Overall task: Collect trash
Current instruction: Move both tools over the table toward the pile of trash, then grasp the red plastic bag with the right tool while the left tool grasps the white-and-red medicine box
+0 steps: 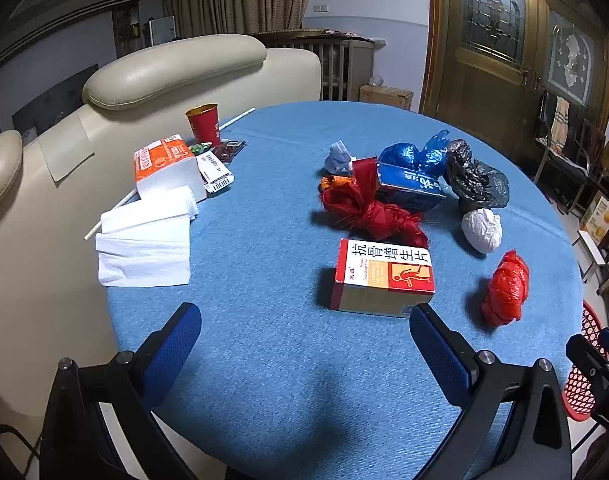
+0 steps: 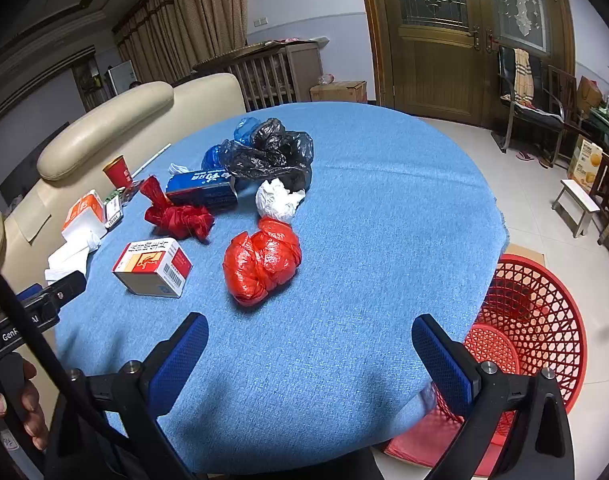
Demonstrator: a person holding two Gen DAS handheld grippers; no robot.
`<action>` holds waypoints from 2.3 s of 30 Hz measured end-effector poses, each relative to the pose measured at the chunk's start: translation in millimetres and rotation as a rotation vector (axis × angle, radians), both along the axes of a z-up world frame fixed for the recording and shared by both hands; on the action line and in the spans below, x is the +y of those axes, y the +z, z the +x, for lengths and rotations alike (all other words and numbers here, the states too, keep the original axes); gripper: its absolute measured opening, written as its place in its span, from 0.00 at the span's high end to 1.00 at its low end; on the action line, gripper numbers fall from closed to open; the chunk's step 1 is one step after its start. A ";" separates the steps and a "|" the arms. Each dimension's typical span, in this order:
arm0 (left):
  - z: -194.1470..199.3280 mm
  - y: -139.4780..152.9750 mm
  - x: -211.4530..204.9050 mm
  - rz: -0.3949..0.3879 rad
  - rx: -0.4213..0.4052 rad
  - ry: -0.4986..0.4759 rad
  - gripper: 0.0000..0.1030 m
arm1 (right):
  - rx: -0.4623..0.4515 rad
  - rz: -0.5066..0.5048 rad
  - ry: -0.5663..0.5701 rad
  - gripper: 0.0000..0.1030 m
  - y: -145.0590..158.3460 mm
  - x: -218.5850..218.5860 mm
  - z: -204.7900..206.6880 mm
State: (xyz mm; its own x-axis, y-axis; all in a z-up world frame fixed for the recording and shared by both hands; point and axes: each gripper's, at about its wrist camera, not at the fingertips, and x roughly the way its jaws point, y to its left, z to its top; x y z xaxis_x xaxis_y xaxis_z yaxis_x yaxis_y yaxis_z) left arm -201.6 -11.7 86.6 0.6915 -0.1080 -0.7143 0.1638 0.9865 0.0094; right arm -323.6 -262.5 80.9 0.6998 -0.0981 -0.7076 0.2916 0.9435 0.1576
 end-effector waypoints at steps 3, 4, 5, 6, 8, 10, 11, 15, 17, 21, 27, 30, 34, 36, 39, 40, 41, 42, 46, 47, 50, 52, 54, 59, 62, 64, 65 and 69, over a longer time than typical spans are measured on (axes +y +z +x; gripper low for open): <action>0.4 -0.9 -0.4 0.020 0.004 0.011 0.00 | 0.000 0.000 0.000 0.00 -0.1 0.1 0.3; 0.6 -1.3 -0.5 0.023 0.005 0.013 0.00 | 0.000 0.000 0.000 0.00 -0.3 0.1 0.1; 0.8 -2.0 -0.5 0.025 0.008 0.015 0.00 | 0.000 0.000 0.001 0.00 -0.3 0.1 0.1; 1.0 -2.4 -0.5 0.026 0.010 0.016 0.00 | 0.000 0.000 0.000 0.00 -0.3 0.2 0.4; 1.0 -3.5 -1.1 0.031 0.014 0.018 0.00 | 0.000 0.000 0.000 0.00 -0.3 0.2 0.4; 0.9 -4.1 -1.4 0.032 0.016 0.017 0.00 | -0.001 0.000 0.000 0.00 -0.1 0.2 -0.1; 0.8 -4.4 -1.9 0.034 0.018 0.017 0.00 | -0.001 0.000 0.000 0.00 -0.2 0.3 0.2; 1.2 -5.3 -2.9 0.036 0.021 0.016 0.00 | -0.001 -0.001 0.001 0.00 -0.2 0.4 0.4; 1.2 -5.7 -3.1 0.034 0.021 0.016 0.00 | -0.001 -0.002 0.003 0.00 -0.2 0.9 0.5; 1.5 -7.6 1.1 0.015 0.020 0.025 0.00 | 0.003 -0.021 0.029 0.00 -0.3 7.6 5.1; 6.6 -17.4 4.6 -0.013 0.044 0.032 0.00 | 0.014 -0.026 0.050 0.00 -7.8 7.7 34.6; 9.7 -20.6 2.4 -0.020 0.048 0.024 0.00 | 0.036 -0.025 0.047 0.00 -14.6 5.3 55.8; 16.0 -20.5 -4.6 -0.027 0.043 0.008 0.00 | 0.053 -0.014 0.067 0.00 -23.7 7.7 85.2; 20.3 -20.4 -9.3 -0.028 0.044 -0.003 0.00 | 0.063 -0.010 0.075 0.00 -29.1 9.3 95.8; 27.4 -20.8 -17.5 -0.025 0.045 -0.019 0.00 | 0.085 -0.002 0.098 0.08 -38.2 12.1 109.8; 30.5 -20.9 -21.6 -0.021 0.047 -0.025 0.00 | 0.085 0.018 0.114 0.35 -40.4 10.9 111.2; 32.0 -20.7 -23.5 -0.021 0.047 -0.028 0.00 | 0.090 0.045 0.129 0.40 -42.5 9.1 112.4; 34.8 -20.8 -28.1 -0.020 0.047 -0.034 0.00 | 0.083 0.059 0.126 0.40 -42.4 5.5 110.9; 45.3 -24.5 -46.4 -0.002 0.048 -0.057 0.00 | 0.064 0.075 0.112 0.40 -40.3 -6.3 101.5; 49.0 -27.0 -51.1 0.004 0.054 -0.063 0.00 | 0.060 0.078 0.108 0.40 -39.5 -8.7 99.1; 56.8 -33.6 -60.7 0.023 0.071 -0.070 0.00 | 0.048 0.099 0.093 0.40 -37.2 -19.1 89.1; 60.4 -37.4 -65.9 0.034 0.078 -0.080 0.00 | 0.048 0.114 0.088 0.40 -37.0 -23.6 84.5; 63.9 -43.4 -71.5 0.062 0.091 -0.094 0.00 | 0.050 0.124 0.086 0.40 -38.1 -26.2 81.3; 67.5 -54.5 -75.2 0.090 0.113 -0.110 0.00 | 0.050 0.143 0.088 0.40 -41.0 -27.1 76.8; 63.4 -53.7 -70.4 0.045 0.113 -0.135 0.20 | 0.047 0.140 0.093 0.40 -40.7 -25.1 74.5; 60.2 -51.2 -69.9 0.054 0.104 -0.129 0.20 | 0.047 0.139 0.091 0.40 -39.7 -25.1 72.0; 58.9 -50.1 -69.7 0.052 0.102 -0.131 0.20 | 0.047 0.139 0.090 0.40 -39.4 -24.8 71.5; 48.6 -41.4 -67.6 0.059 0.084 -0.120 0.20 | 0.048 0.124 0.089 0.40 -36.6 -20.6 65.1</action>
